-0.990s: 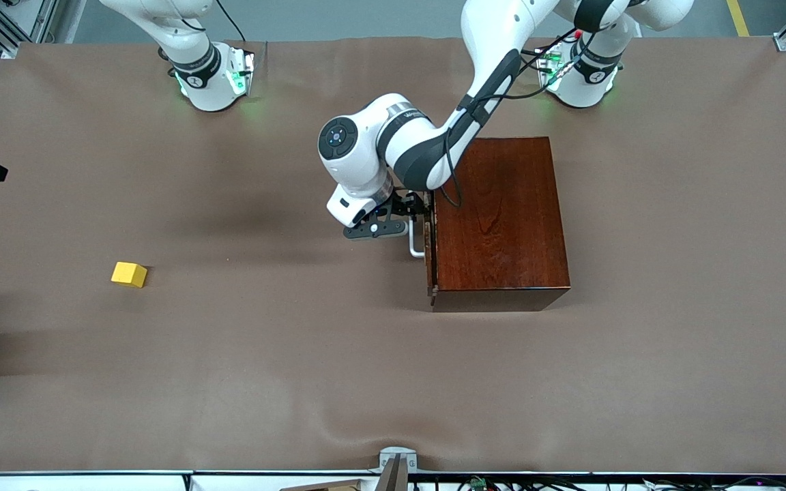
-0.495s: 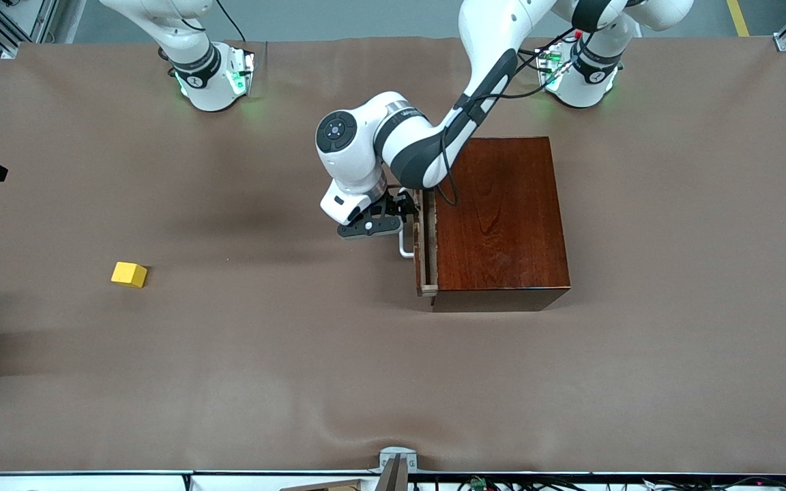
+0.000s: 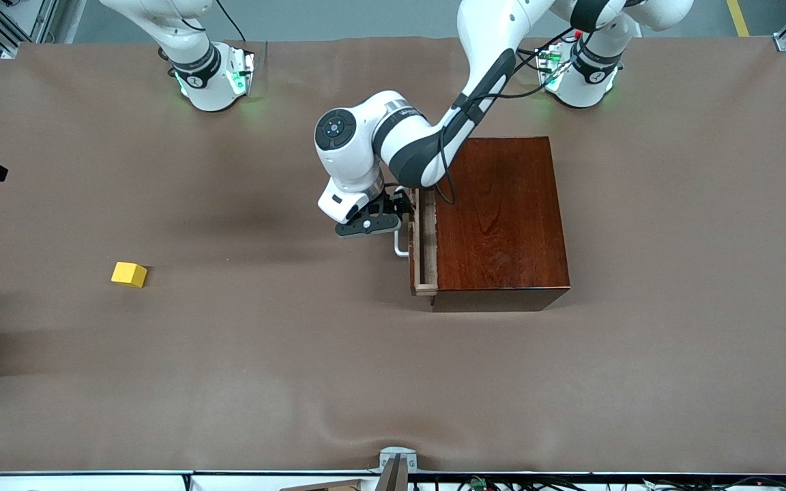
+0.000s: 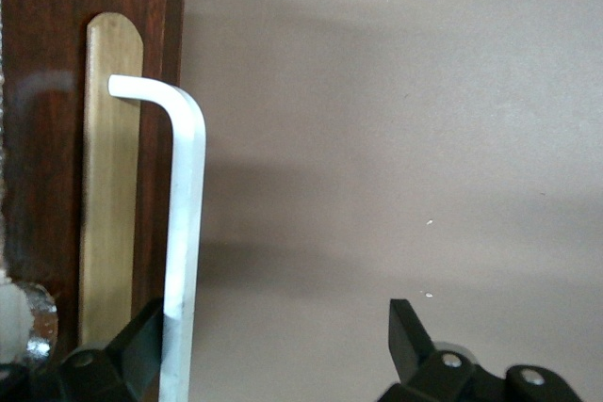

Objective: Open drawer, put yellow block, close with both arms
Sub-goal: 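Pull the drawer open by its handle with the left gripper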

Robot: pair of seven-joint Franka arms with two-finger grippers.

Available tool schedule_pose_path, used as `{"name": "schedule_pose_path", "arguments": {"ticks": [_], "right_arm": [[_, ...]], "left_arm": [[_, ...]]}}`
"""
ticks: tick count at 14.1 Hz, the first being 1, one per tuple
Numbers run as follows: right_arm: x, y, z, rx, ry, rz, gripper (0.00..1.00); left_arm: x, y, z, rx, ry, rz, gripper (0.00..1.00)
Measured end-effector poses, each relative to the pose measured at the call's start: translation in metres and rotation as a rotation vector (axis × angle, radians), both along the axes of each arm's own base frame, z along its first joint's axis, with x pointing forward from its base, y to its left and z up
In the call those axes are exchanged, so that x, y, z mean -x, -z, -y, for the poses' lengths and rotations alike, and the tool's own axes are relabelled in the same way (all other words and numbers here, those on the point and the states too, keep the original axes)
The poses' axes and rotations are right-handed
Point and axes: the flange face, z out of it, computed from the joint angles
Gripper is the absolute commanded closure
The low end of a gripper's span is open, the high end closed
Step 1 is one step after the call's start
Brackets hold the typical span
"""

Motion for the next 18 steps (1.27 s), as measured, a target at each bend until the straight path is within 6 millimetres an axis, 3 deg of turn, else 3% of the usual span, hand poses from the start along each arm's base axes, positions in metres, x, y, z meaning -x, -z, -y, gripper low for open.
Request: {"name": "schedule_pose_path", "arguments": {"ticks": [18], "right_arm": [[-0.013, 0.007, 0.001, -0.001, 0.001, 0.036, 0.00]], "left_arm": [[0.001, -0.004, 0.015, 0.105, -0.090, 0.034, 0.00]]}}
